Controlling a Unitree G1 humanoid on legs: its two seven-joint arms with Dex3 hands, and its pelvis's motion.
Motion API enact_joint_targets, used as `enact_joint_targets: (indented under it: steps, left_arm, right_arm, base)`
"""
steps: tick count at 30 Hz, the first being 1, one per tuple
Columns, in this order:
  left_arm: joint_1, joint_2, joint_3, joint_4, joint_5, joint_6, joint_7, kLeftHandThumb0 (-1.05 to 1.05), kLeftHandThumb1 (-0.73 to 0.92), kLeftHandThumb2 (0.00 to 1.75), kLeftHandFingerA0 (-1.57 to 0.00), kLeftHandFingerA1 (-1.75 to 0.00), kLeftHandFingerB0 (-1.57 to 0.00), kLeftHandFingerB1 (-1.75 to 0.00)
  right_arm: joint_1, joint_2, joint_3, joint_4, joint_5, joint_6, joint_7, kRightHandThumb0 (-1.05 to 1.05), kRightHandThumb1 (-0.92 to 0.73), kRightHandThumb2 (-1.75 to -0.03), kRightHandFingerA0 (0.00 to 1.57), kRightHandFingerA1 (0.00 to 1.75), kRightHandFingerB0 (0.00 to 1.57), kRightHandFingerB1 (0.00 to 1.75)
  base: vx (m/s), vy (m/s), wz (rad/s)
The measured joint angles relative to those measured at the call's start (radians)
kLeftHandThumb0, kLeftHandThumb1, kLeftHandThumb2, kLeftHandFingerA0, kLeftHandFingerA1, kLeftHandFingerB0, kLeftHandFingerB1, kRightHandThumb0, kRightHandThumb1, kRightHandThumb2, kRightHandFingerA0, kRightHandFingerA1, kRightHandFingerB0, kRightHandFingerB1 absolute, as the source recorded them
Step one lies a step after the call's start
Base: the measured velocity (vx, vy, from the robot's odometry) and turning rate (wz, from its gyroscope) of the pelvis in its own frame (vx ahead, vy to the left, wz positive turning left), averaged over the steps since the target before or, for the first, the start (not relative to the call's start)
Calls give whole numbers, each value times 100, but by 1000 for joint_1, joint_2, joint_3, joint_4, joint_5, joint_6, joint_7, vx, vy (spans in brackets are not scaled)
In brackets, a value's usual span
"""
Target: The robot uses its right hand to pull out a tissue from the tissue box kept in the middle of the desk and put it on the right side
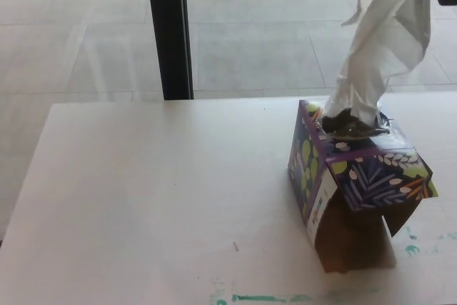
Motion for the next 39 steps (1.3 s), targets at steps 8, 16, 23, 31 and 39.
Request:
enact_joint_targets:
  steps: [8,16,23,31,39]
  left_arm:
    - [13,0,0,-5,-1,-1,-8,-105,92,90,-67,-55,-46,-56]
    - [12,1,0,10,-1,-1,-10,-105,92,90,-68,-55,-47,-57]
    - [18,2,0,20,-1,-2,-14,-105,92,90,-68,-54,-46,-56]
    - [34,3,1,10,-1,-5,-17,-105,92,89,-69,-58,-47,-57]
    - [34,1,1,1,-1,-5,-17,-105,92,89,-68,-56,-47,-57]
  right_arm:
    - [-47,-27,-14,46,-1,-3,-16,-35,-61,-82,102,175,81,143]
    - [-110,-88,-21,106,-7,0,-33,-27,-59,-90,117,171,74,133]
    - [-136,-186,-31,139,-12,0,-63,-37,-64,-75,107,168,90,102]
    - [22,-277,-20,30,-43,12,-65,-40,-49,-97,120,133,90,111]
    - [281,-283,-16,-105,-39,18,-6,-34,-71,-64,80,166,71,129]
  base:
    - [0,0,0]
    - [0,0,0]
    - [0,0,0]
    - [0,0,0]
    - [0,0,0]
